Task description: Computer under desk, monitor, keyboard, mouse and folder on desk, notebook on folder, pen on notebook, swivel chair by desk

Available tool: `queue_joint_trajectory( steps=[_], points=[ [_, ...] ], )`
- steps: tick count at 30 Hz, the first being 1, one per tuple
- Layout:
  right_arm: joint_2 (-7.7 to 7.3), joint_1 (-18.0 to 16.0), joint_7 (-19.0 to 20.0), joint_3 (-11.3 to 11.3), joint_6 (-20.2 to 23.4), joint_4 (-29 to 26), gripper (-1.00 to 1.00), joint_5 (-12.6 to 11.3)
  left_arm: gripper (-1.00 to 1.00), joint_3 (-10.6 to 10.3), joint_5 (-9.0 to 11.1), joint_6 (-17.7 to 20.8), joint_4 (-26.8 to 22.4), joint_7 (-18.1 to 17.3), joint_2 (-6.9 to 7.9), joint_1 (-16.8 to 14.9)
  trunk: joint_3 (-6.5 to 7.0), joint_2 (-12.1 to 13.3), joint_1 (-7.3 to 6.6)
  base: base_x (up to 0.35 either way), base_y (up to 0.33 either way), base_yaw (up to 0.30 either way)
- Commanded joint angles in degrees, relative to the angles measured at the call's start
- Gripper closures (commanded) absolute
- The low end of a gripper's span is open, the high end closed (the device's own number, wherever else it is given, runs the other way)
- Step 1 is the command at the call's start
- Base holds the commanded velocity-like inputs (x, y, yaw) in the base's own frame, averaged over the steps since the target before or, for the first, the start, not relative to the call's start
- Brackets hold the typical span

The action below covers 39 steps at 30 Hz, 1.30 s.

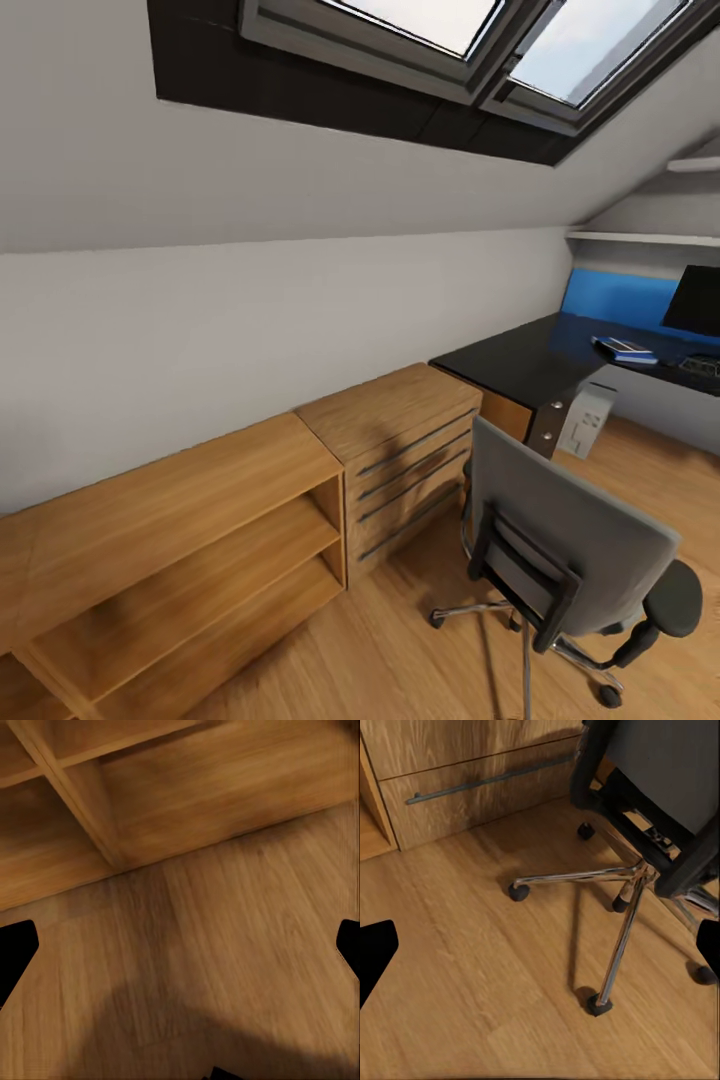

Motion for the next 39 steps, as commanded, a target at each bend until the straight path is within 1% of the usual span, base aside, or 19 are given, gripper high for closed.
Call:
queue_joint_trajectory(
  steps=[1,9,12,14,16,19,21,27,33,39],
  points=[
    [0.02,-0.1,-0.2,-0.4,-0.1,0.0,-1.0,0.6,-1.0,-0.5,0.0,-0.1,0.0,0.6,0.0,0.0,-0.07,0.0,0.0,0.0,0.0,-0.3],
    [0.02,-0.1,-0.2,-0.5,-0.7,0.0,-1.0,0.6,-1.0,-0.5,0.0,-0.1,0.0,0.6,0.0,0.0,-0.07,0.0,0.0,0.0,0.0,-0.3],
    [-0.04,-0.1,-0.3,-0.5,-2.3,1.2,-1.0,0.6,-1.0,-0.4,0.0,-0.2,0.0,0.6,0.04,0.0,-0.07,0.0,0.0,0.0,0.0,-0.3],
    [-0.1,0.1,-0.3,-0.5,-4.9,3.4,-1.0,0.7,-1.0,-0.4,0.0,-0.2,0.0,0.6,0.03,0.0,-0.07,0.0,0.0,0.0,0.0,-0.3],
    [-0.13,2.1,-0.3,-0.5,-7.6,4.1,-1.0,0.7,-1.0,-0.4,0.0,-0.2,0.0,0.6,0.06,0.0,-0.06,0.0,0.0,0.0,0.0,-0.3],
    [-0.15,7.1,-0.3,-0.5,-12.3,4.6,-1.0,0.7,-1.0,-0.4,0.0,-0.1,0.0,0.6,0.08,0.0,-0.02,0.0,0.0,0.0,0.005,-0.296],
    [-0.15,8.4,-0.3,-0.5,-13.8,4.7,-1.0,0.6,-1.0,-0.4,0.0,-0.1,0.0,0.6,0.06,0.0,0.03,0.0,0.0,0.011,0.059,-0.284],
    [-0.25,9.6,-0.4,-0.6,-14.1,4.7,-1.0,0.6,-1.0,-0.5,0.0,-0.1,0.0,0.6,0.0,0.0,0.19,0.0,0.0,0.118,0.205,-0.274],
    [-0.4,9.8,-0.4,-0.6,-14.1,4.7,-1.0,0.5,-1.0,-0.5,0.0,-0.1,0.0,0.6,0.0,0.0,0.37,0.0,0.0,0.149,0.293,-0.271],
    [-0.41,9.8,-0.4,-0.6,-14.1,4.7,-1.0,0.5,-1.0,-0.5,0.0,-0.1,0.0,0.6,0.0,0.0,0.55,0.0,0.0,0.024,0.321,-0.27]
  ],
)
